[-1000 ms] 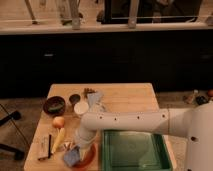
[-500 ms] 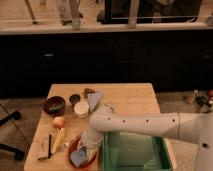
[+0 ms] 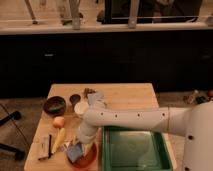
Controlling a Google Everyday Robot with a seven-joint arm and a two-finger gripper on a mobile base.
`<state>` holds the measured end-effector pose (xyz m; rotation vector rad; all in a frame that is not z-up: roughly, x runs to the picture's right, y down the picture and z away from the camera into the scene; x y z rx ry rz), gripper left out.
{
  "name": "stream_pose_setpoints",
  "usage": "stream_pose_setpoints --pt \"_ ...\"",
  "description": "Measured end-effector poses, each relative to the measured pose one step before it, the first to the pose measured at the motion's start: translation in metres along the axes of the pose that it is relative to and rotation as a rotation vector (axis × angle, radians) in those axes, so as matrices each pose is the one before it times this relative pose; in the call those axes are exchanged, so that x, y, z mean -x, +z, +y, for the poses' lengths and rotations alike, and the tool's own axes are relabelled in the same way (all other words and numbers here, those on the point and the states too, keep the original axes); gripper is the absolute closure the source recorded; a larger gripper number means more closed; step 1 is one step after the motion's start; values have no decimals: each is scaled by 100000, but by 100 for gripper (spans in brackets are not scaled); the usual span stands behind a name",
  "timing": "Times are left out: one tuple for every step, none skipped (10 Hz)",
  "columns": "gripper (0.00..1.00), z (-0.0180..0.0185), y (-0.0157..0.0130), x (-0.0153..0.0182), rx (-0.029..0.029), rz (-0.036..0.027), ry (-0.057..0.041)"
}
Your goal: Wipe red bowl with sponge
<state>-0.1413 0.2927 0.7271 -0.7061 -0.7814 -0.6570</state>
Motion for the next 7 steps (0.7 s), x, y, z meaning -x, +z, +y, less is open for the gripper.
stream_pose_setpoints --pt "100 -288 636 942 1298 -1503 -3111" --pt "100 355 286 532 730 -929 -1044" --pt "100 530 95 371 423 -676 -86" --pt "100 841 -25 144 334 -581 727" --pt "100 895 -187 -132 37 -292 1310" --pt "100 723 -225 -239 -212 -131 1389" --pt "100 143 -32 -122 28 103 381"
